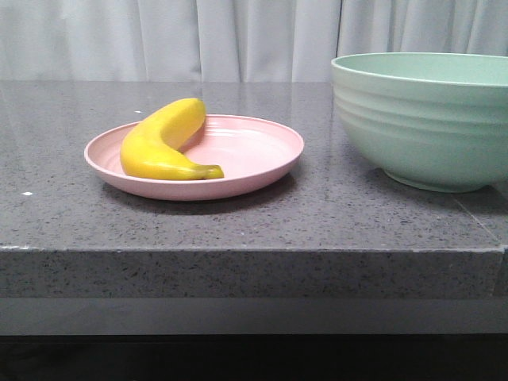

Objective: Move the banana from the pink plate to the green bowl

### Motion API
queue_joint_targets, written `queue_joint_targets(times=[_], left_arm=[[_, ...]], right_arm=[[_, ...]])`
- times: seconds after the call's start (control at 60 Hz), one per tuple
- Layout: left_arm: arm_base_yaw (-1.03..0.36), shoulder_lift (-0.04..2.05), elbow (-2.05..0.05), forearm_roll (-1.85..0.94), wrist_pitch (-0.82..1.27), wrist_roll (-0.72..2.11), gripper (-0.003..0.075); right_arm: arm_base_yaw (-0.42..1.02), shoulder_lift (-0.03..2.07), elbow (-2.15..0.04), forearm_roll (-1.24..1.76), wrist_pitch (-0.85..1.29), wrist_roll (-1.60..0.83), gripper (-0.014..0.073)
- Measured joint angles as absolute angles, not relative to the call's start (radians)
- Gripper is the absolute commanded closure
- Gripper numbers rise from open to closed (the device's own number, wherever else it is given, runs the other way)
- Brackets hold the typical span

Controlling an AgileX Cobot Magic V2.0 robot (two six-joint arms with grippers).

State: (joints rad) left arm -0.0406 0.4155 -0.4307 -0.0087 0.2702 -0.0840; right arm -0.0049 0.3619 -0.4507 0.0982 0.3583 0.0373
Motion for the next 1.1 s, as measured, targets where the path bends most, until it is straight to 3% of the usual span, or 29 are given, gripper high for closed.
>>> queue_joint_targets(times=[0.05,0.117,0.233,0.3,0.383,0.6,0.9,1.1], left_arm=[[-0.041,0.417,-0.431,-0.009,0.263,-0.084,0.0631],[-0.041,0.417,-0.431,-0.009,0.253,-0.084,0.0470],[-0.041,0.417,-0.431,-0.009,0.241,-0.084,0.0148],[-0.041,0.417,-0.431,-0.009,0.239,-0.084,0.0081],[-0.041,0.418,-0.431,-0.022,0.233,-0.084,0.0081],[-0.109,0.537,-0.534,-0.051,0.402,-0.030,0.0083],[-0.356,1.011,-0.885,-0.126,0.764,-0.008,0.0083],[-0.478,1.307,-1.085,-0.154,0.840,-0.012,0.0083]], right_arm=[[-0.005,0.382,-0.453,0.098,0.367,0.037,0.0587],[-0.005,0.391,-0.454,0.098,0.374,0.037,0.0468],[-0.005,0.391,-0.454,0.098,0.376,0.037,0.0149],[-0.005,0.391,-0.454,0.098,0.372,0.037,0.0036],[-0.005,0.391,-0.454,0.097,0.358,0.037,-0.0033],[-0.005,0.391,-0.454,0.097,0.341,0.037,-0.0031],[-0.005,0.391,-0.454,0.097,0.334,0.037,-0.0031],[-0.005,0.391,-0.454,0.097,0.334,0.037,-0.0031]])
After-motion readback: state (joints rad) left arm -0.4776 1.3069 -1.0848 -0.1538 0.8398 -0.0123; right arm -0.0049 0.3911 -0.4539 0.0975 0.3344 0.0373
